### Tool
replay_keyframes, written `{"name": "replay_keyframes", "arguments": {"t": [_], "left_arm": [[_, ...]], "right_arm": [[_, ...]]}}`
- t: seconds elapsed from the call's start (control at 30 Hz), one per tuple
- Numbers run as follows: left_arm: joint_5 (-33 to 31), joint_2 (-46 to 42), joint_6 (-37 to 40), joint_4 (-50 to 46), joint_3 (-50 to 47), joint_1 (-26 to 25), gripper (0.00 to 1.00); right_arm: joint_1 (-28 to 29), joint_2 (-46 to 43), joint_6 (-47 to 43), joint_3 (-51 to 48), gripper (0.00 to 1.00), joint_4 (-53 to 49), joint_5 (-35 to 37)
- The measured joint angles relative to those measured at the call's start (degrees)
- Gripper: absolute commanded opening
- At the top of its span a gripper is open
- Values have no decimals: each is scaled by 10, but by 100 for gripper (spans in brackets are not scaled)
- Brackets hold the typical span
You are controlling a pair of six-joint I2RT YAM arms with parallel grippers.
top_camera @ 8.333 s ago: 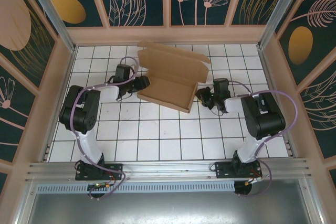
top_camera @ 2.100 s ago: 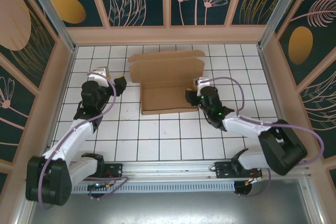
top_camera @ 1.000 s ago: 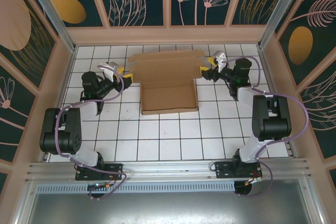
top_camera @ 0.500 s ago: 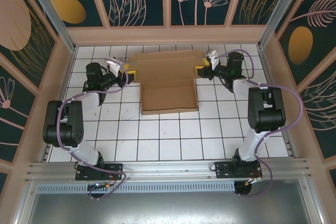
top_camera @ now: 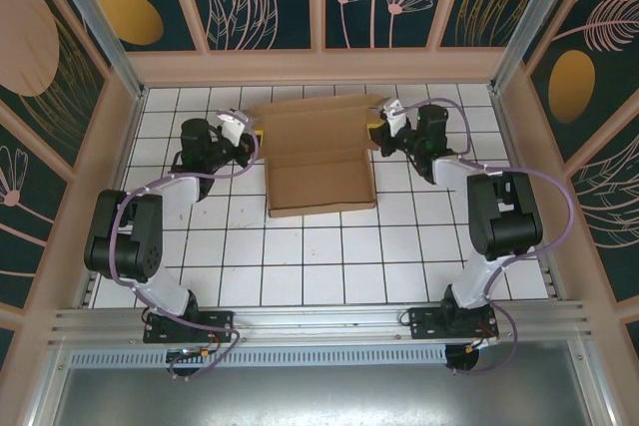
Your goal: Fold the paper box
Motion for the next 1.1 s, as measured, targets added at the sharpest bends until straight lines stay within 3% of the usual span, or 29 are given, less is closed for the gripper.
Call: {"name": "replay_keyframes", "arguments": {"t": [0.13, 0.23, 0.37, 0.57, 0.83, 1.03, 1.1], "left_arm": [[-77, -9, -47, 21, -15, -14, 3], [-140, -19, -80, 29, -26, -31, 7], [-207, -24, -143, 53, -41, -47, 16], [-270, -24, -218, 75, -47, -66, 26], [-305, -25, -277, 96, -56, -88, 30], [-315, -62, -276, 96, -83, -89, 15], [-309, -75, -281, 104, -96, -91, 15]], "right_arm": [[38, -24, 44, -35, 0, 28, 81], [77, -30, 83, -40, 0, 41, 181], [144, -30, 134, -44, 12, 68, 339], [216, -16, 198, -42, 18, 102, 503], [229, 17, 249, -22, 17, 102, 565], [226, 11, 250, -30, 6, 114, 566], [220, -1, 257, -45, 5, 119, 551]]}}
